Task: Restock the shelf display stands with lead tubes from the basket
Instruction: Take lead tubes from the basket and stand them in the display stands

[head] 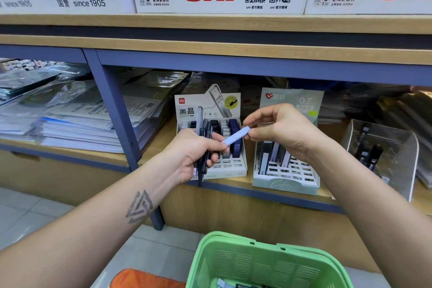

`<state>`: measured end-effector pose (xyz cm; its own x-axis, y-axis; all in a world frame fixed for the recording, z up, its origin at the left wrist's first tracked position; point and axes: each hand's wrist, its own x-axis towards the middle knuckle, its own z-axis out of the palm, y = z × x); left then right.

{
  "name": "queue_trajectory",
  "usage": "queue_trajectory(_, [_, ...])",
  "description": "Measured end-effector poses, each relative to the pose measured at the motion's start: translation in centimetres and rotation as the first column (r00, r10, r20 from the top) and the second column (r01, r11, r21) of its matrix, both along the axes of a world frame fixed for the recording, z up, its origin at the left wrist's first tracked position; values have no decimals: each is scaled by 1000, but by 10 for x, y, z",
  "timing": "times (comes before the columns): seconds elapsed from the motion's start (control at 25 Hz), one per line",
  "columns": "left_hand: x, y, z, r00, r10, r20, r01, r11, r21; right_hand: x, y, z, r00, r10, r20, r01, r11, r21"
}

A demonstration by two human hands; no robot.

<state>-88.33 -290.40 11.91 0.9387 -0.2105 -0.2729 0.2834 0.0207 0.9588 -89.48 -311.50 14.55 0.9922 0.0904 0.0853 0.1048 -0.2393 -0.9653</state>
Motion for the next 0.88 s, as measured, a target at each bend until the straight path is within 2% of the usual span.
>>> queue_trajectory(0.12, [-2,-7,1,995,20,102,-24,999,38,-7,-8,3,1000,12,-12,-13,999,-33])
queue_trajectory(0.24, [-4,-16,6,993,27,118,-26,1000,-13,-13,-18,6,1000,-4,24,7,994,-110])
queue_trajectory(0.32, [-4,-24,10,993,13,116,-8,999,-42,-18,-27,10,997,-5,73,22,972,-232])
queue_trajectory(0.44, [-8,-41,15,989,-24,146,30,999,-40,-29,-31,13,988,80,131,-15,900,-436])
queue_trajectory(0.56, [-14,-58,19,985,-61,158,72,996,-61,-36,-34,7,977,128,168,-17,839,-543])
queue_trajectory(0.64, [-14,-66,21,989,-73,129,86,992,-92,-40,-39,3,983,112,146,-22,860,-510])
queue_trajectory(0.76, [-12,-72,22,996,-68,63,74,992,-105,-46,-52,0,997,32,70,-7,942,-336])
queue_trajectory(0.88, [-11,-74,19,996,-80,29,81,995,-61,-48,-60,-2,998,12,65,8,954,-299])
